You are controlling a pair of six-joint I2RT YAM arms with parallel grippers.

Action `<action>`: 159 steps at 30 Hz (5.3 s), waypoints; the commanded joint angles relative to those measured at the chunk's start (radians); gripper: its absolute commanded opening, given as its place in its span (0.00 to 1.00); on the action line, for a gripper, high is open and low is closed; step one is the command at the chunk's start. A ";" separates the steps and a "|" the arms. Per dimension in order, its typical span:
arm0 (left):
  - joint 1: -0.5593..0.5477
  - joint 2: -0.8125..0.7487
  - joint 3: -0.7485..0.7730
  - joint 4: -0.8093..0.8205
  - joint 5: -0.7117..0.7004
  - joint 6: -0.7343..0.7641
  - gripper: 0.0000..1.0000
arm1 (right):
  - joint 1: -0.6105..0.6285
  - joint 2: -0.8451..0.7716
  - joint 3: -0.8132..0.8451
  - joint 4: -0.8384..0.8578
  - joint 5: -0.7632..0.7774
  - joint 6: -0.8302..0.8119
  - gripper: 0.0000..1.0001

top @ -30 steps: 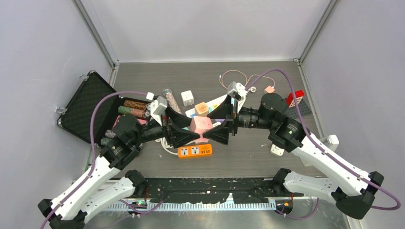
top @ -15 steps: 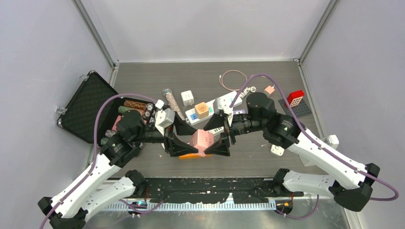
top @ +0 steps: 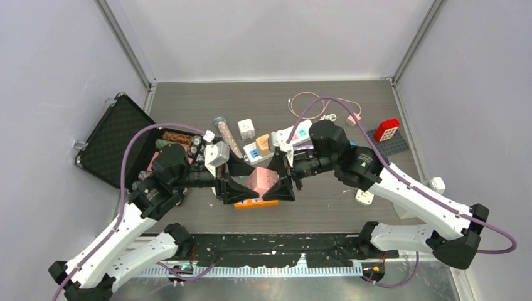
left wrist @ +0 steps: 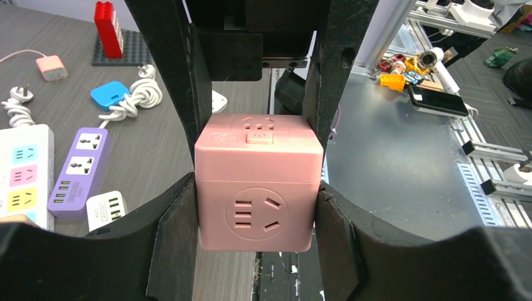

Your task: Insert the plug

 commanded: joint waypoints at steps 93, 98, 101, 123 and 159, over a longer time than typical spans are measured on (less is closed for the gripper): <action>0.006 -0.168 -0.107 -0.246 -0.944 -0.163 0.99 | -0.347 0.766 -0.017 0.206 0.867 0.314 0.09; 0.006 -0.171 -0.097 -0.255 -0.950 -0.163 1.00 | -0.348 0.702 0.148 0.102 0.885 0.302 0.66; 0.006 -0.179 -0.096 -0.263 -0.954 -0.164 1.00 | -0.353 0.668 0.267 0.022 0.892 0.307 0.82; 0.006 -0.220 -0.123 -0.240 -0.977 -0.202 1.00 | -0.303 0.706 0.455 -0.052 0.822 0.299 0.93; 0.006 -0.314 -0.243 -0.161 -1.084 -0.235 1.00 | -0.173 1.365 1.099 -0.138 0.919 0.128 0.93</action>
